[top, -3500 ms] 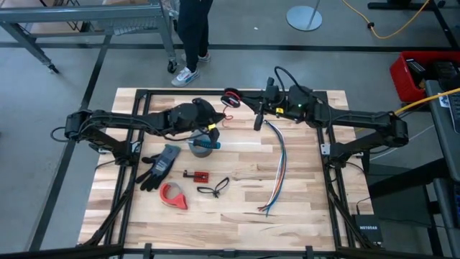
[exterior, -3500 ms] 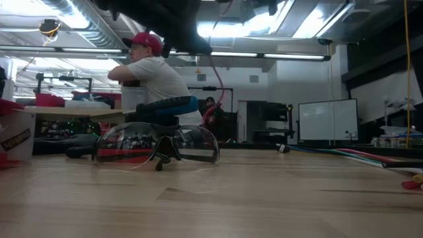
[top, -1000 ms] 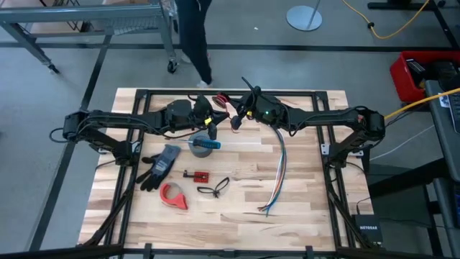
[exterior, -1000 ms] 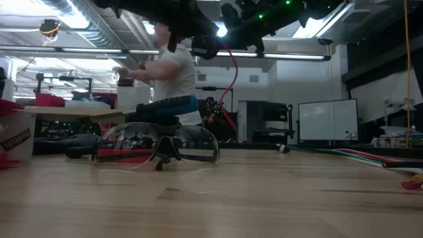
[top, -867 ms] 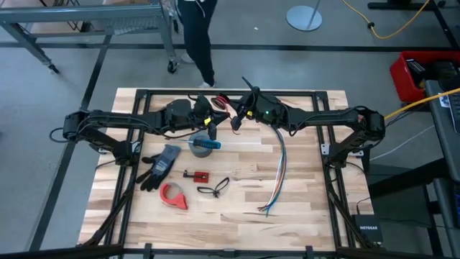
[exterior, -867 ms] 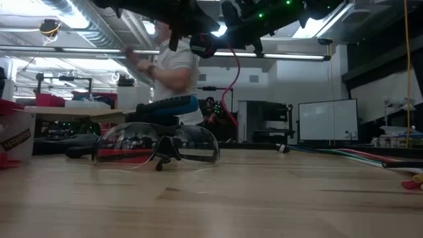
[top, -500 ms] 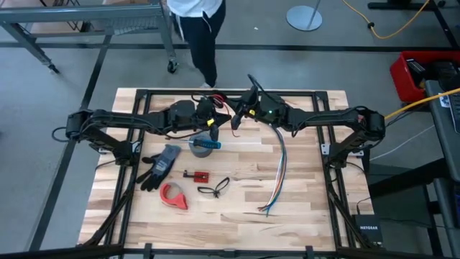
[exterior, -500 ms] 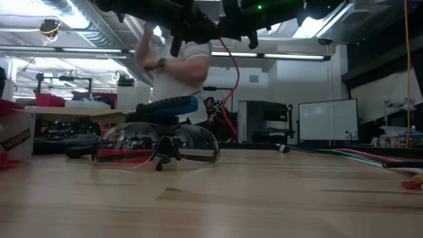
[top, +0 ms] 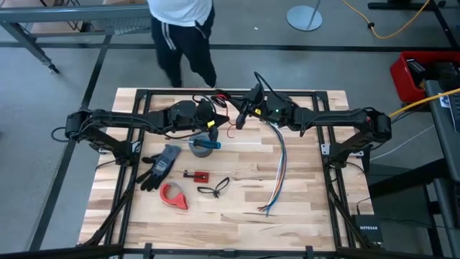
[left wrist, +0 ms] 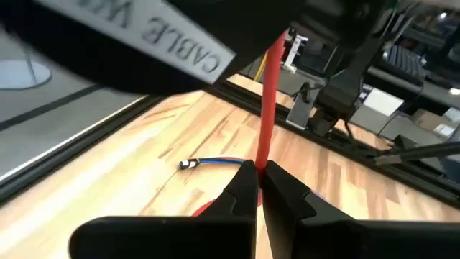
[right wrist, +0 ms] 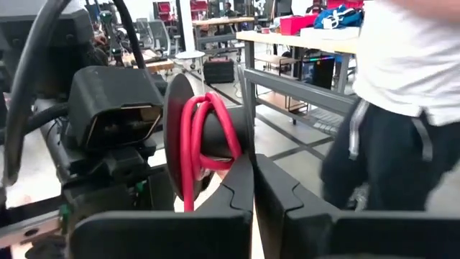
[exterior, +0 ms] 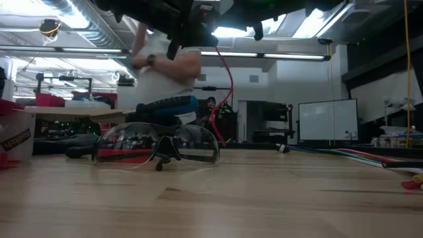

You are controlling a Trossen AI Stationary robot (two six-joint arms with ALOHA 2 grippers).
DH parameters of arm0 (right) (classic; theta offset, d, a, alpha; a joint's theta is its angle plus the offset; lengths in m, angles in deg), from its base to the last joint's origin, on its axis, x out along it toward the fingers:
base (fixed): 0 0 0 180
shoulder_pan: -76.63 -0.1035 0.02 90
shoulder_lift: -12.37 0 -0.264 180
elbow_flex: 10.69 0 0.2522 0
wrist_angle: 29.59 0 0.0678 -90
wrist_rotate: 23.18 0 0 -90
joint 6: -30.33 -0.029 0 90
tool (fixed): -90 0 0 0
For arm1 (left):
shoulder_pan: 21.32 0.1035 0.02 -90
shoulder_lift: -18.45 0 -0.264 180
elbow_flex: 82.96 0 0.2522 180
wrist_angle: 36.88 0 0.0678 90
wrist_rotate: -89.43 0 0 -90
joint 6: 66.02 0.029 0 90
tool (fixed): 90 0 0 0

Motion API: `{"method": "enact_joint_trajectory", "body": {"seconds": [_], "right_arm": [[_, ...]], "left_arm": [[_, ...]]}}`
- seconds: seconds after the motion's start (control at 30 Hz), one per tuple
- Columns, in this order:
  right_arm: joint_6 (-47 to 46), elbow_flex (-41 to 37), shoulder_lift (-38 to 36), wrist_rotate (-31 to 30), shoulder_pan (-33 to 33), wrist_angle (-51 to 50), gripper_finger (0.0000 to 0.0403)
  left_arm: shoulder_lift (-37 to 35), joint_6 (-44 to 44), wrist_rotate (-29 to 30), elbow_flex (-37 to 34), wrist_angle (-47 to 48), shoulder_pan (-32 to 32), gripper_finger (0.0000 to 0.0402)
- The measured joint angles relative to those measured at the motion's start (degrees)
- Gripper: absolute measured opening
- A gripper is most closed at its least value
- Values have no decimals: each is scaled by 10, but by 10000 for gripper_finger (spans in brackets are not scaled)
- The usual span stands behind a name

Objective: Coil cords
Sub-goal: Coil the red wire into the black spool

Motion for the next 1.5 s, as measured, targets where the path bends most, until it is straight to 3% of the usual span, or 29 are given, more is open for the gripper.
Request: {"method": "enact_joint_trajectory", "body": {"seconds": [0.5, 0.77, 1.03, 1.5], "right_arm": [[8, 0, -42, 43, 1, -44, 1], [6, 3, -53, 48, 1, -17, 1], [22, 2, -78, 56, 1, -19, 1], [41, 2, -127, 56, 1, -60, 1]], "left_arm": [[0, 66, 19, 0, -1, 23, 9], [3, 116, 24, -4, 27, 24, 66], [2, 97, 23, -2, 39, 20, 123], [2, 67, 22, -2, 49, 13, 117]]}}
